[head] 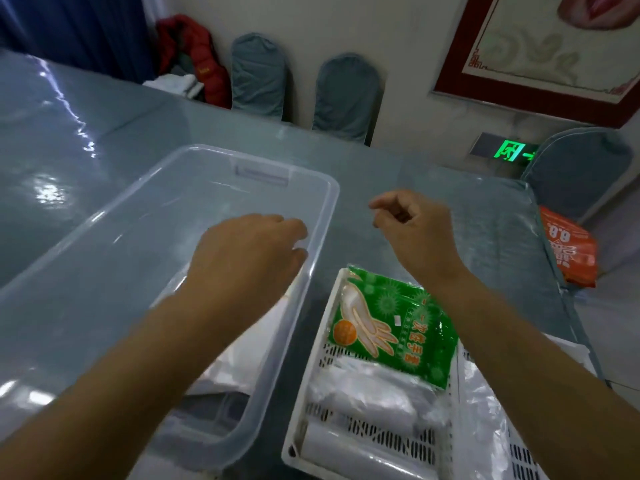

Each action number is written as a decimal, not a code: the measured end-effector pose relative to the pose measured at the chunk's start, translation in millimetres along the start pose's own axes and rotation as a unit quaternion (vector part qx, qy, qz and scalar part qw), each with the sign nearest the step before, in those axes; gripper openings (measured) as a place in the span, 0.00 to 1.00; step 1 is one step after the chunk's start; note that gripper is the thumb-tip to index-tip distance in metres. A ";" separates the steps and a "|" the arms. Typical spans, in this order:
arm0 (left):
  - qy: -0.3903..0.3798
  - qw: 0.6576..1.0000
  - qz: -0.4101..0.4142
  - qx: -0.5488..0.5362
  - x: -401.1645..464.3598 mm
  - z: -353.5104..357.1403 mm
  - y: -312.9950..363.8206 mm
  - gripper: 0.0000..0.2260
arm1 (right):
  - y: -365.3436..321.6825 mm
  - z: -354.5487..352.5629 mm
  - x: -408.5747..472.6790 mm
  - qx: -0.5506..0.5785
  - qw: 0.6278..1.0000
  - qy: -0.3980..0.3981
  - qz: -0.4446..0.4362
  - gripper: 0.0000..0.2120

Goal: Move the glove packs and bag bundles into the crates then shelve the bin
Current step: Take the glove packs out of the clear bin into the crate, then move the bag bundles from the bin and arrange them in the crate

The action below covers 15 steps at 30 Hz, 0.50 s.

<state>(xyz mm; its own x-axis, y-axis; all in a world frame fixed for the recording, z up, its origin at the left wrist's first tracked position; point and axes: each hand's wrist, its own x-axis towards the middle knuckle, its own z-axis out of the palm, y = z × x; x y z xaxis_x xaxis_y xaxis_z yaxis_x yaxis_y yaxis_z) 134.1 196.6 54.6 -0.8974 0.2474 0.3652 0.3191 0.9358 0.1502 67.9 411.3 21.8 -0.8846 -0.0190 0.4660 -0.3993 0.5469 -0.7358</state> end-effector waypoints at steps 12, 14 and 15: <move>-0.169 0.979 0.012 0.118 10.2 25.7 -216.1 0.12 | -58.4 211.1 26.2 -0.323 0.866 -0.372 0.085 0.09; -0.183 0.975 0.033 0.118 6.5 35.0 -233.0 0.12 | -48.2 237.6 20.4 -0.412 0.774 -0.466 0.120 0.14; -0.191 0.975 0.035 0.111 3.7 39.6 -239.0 0.11 | -43.4 246.4 15.5 -0.444 0.730 -0.502 0.136 0.15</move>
<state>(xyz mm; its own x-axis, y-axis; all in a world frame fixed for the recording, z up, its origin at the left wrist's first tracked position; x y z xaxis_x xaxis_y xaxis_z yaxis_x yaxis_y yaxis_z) 42.5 -16.2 -16.4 -0.9375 0.3479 -0.0069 0.3473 0.9342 -0.0814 12.1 181.0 -60.1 -0.8107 -0.1677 -0.5609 -0.2563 0.9631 0.0826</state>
